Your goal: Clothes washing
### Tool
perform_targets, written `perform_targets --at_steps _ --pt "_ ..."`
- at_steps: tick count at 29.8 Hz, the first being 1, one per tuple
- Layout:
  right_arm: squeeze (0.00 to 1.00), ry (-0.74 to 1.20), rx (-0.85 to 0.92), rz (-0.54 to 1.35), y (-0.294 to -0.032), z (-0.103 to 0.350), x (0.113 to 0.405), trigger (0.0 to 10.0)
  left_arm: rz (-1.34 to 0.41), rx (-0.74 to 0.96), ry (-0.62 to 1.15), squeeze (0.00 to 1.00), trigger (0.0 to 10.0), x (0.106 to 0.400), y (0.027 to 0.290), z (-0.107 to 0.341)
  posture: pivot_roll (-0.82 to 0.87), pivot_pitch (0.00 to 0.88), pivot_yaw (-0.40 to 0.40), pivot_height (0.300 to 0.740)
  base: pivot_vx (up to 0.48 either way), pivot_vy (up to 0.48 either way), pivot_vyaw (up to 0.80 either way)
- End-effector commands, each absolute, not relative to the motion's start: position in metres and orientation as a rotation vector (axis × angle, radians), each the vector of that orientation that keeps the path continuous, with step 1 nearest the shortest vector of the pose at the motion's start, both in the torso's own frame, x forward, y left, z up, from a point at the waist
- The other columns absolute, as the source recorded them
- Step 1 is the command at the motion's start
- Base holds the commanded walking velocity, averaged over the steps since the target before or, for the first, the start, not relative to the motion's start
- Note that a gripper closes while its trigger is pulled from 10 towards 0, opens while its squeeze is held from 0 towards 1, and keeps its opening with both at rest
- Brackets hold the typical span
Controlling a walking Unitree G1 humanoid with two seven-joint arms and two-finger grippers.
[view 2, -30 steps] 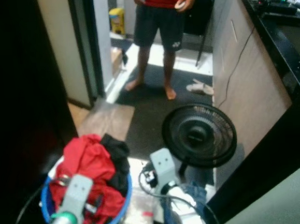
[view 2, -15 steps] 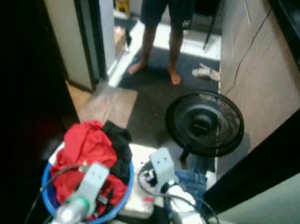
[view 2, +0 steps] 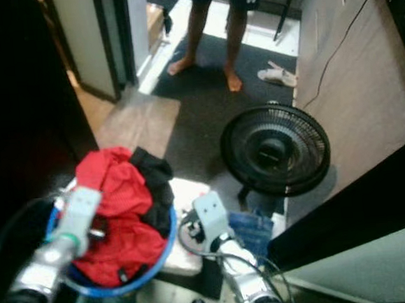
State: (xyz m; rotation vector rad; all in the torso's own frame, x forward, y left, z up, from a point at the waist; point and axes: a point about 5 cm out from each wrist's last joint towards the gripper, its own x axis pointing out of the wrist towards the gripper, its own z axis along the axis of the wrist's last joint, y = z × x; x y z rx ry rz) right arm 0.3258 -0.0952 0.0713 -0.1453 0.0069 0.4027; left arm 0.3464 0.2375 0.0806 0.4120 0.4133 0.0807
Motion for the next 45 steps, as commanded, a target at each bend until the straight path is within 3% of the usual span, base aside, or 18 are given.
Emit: perform_targets --at_steps 1,6,10,15,17,21,25,29,37,45 --pt "0.0 0.063 -0.146 0.405 -0.098 0.058 0.318 10.0 0.088 0.377 0.516 0.0 10.0 0.331 0.249 0.059 0.07 0.366 -0.069 0.74 0.0 0.0 0.0" --pt "0.0 0.065 -0.147 0.405 -0.099 0.057 0.317 10.0 0.066 0.329 0.542 0.0 10.0 0.326 0.254 0.056 0.07 0.363 -0.071 0.74 0.0 0.0 0.0" --pt "0.0 0.068 -0.148 0.403 -0.101 0.056 0.317 10.0 -0.048 0.208 0.551 0.0 10.0 0.32 0.244 0.053 0.07 0.365 -0.071 0.74 0.0 0.0 0.0" --pt "0.0 0.069 -0.149 0.408 -0.099 0.057 0.318 10.0 -0.13 0.241 0.281 0.0 10.0 0.338 0.217 0.086 0.08 0.361 -0.073 0.74 0.0 0.0 0.0" --pt "0.0 0.069 -0.149 0.408 -0.099 0.057 0.318 10.0 -0.13 0.241 0.281 0.0 10.0 0.338 0.217 0.086 0.08 0.361 -0.073 0.74 0.0 0.0 0.0" --pt "0.0 0.066 -0.146 0.411 -0.096 0.057 0.318 10.0 -0.196 0.188 0.142 0.0 10.0 0.35 0.185 0.114 0.07 0.349 -0.065 0.74 0.0 0.0 0.0" --pt "0.0 0.067 -0.145 0.409 -0.097 0.056 0.317 10.0 -0.214 0.135 0.083 0.0 10.0 0.353 0.172 0.128 0.07 0.344 -0.062 0.74 0.0 0.0 0.0" --pt "0.0 0.069 -0.146 0.408 -0.098 0.056 0.316 10.0 -0.224 0.147 0.095 0.0 10.0 0.353 0.165 0.131 0.07 0.341 -0.058 0.74 0.0 0.0 0.0" --pt "0.0 0.075 -0.147 0.413 -0.097 0.054 0.316 10.0 -0.151 0.2 0.287 0.0 10.0 0.356 0.167 0.104 0.08 0.356 -0.065 0.74 0.0 0.0 0.0" --pt "0.0 0.076 -0.144 0.415 -0.096 0.053 0.313 10.0 -0.163 0.185 0.285 0.0 10.0 0.356 0.161 0.105 0.07 0.383 -0.063 0.74 0.0 0.0 0.0"
